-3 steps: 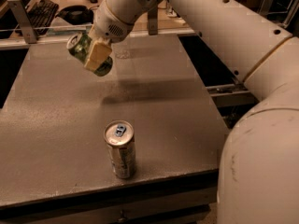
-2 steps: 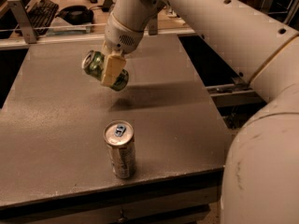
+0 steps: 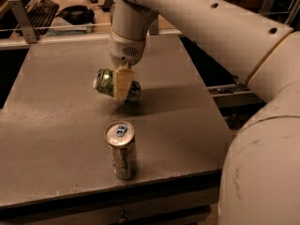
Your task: Knock green can over
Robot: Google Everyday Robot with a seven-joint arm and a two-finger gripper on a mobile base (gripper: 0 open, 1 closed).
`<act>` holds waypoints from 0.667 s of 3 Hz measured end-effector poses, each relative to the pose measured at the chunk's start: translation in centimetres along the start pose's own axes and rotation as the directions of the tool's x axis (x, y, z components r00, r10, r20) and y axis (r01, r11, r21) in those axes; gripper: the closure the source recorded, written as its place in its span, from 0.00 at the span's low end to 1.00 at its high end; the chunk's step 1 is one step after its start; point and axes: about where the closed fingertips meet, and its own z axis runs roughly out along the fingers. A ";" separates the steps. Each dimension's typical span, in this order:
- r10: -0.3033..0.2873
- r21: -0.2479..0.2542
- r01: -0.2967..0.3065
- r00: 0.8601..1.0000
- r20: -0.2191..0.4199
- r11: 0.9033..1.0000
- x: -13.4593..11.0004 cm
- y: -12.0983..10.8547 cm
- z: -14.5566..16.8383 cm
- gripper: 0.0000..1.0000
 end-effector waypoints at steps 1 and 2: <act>-0.013 -0.006 0.012 0.999 -0.034 1.000 -0.4 -0.1 0.7 0.60; -0.023 -0.008 0.023 0.999 -0.042 1.000 -1.2 -0.5 1.3 0.37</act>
Offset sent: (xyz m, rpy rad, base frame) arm -0.0016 0.0238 -0.0101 -0.0651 -0.0019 0.0413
